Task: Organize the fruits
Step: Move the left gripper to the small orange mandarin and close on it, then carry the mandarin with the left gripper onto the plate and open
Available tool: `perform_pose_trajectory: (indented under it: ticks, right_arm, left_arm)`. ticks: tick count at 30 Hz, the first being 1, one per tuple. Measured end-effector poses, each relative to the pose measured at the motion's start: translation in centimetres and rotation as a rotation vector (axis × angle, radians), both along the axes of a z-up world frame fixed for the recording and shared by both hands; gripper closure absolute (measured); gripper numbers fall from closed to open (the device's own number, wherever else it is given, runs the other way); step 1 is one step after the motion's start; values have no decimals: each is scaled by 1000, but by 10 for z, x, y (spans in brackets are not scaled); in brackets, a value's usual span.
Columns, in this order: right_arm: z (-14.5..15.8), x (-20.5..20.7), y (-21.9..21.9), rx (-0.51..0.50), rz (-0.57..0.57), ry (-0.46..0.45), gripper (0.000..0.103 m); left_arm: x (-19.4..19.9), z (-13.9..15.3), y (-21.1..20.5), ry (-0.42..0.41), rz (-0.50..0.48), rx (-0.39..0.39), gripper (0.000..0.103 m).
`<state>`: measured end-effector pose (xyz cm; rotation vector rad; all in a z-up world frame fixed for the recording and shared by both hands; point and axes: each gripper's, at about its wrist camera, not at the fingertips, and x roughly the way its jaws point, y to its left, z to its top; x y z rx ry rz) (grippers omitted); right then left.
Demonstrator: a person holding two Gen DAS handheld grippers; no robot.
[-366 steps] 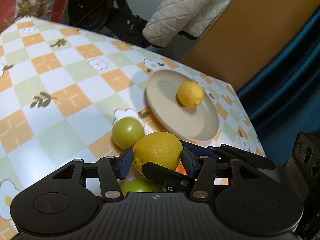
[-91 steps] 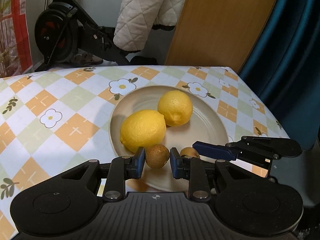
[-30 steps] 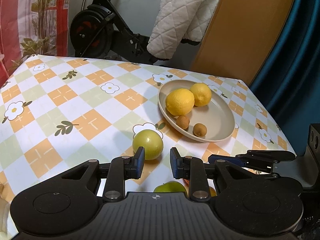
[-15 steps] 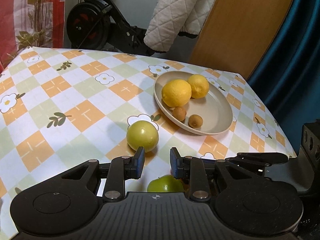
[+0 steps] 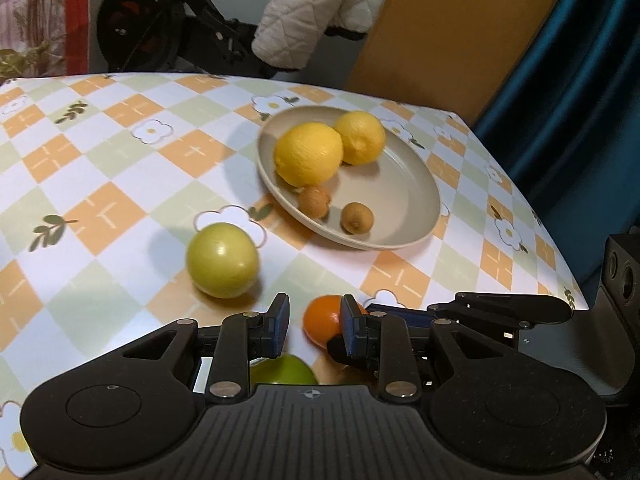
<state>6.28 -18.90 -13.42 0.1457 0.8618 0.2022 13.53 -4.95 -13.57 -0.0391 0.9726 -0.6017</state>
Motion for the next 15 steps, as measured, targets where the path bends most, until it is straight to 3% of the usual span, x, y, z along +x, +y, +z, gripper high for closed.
perform_pose_trajectory:
  ticks: [5, 15]
  right_arm:
    - [-1, 0, -1, -4, -4, -3, 70]
    - [-2, -1, -2, -11, 3, -16, 71]
  left_arm:
    - [4, -7, -6, 20, -4, -9, 63]
    - [7, -12, -11, 43, -19, -32, 60]
